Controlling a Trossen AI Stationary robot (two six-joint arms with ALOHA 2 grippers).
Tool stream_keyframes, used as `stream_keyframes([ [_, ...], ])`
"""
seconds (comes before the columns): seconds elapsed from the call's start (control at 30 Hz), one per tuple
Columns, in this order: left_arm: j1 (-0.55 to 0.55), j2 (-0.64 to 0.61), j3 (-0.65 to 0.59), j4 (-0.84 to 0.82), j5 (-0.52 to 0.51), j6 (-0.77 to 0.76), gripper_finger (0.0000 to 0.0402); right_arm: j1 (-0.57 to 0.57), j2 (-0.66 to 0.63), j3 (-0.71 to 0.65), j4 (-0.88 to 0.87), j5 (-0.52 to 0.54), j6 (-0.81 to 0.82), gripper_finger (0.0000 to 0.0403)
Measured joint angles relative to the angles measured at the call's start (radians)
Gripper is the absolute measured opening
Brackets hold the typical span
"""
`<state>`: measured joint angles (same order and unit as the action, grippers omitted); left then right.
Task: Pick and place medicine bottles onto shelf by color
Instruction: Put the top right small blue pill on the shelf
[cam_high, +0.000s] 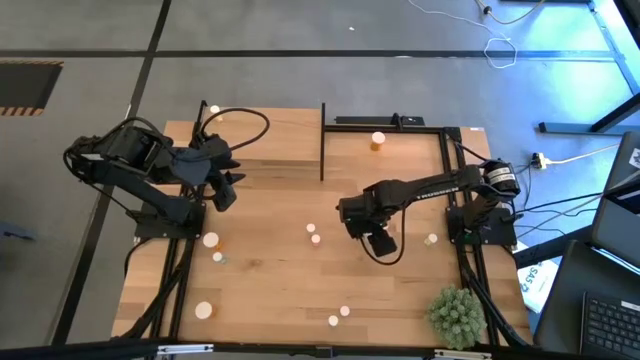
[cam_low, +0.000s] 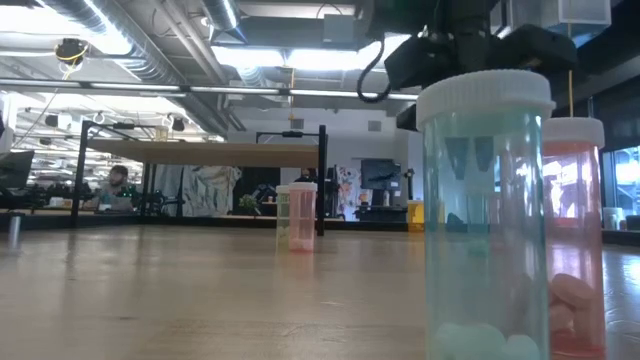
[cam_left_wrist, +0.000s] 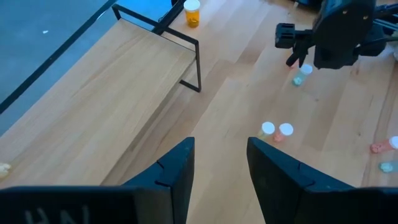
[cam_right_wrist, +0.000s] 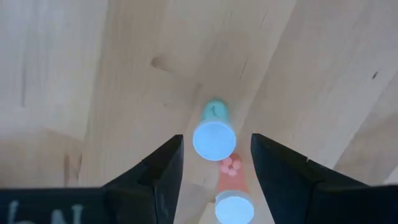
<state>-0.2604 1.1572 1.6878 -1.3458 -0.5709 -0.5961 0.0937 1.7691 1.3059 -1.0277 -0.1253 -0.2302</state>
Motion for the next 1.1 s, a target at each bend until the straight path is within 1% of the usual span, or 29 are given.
stream_keyframes([
  [0.2, 0.000, 0.000, 0.000, 0.001, 0.000, -0.004, 0.0141, 0.000, 0.000, -0.037, 0.018, 0.001, 0.011, 0.0190],
  [1.1, 0.000, 0.000, 0.000, 0.000, 0.000, -0.004, 0.0141, 0.006, 0.000, -0.042, 0.057, 0.001, 0.014, 0.0190],
])
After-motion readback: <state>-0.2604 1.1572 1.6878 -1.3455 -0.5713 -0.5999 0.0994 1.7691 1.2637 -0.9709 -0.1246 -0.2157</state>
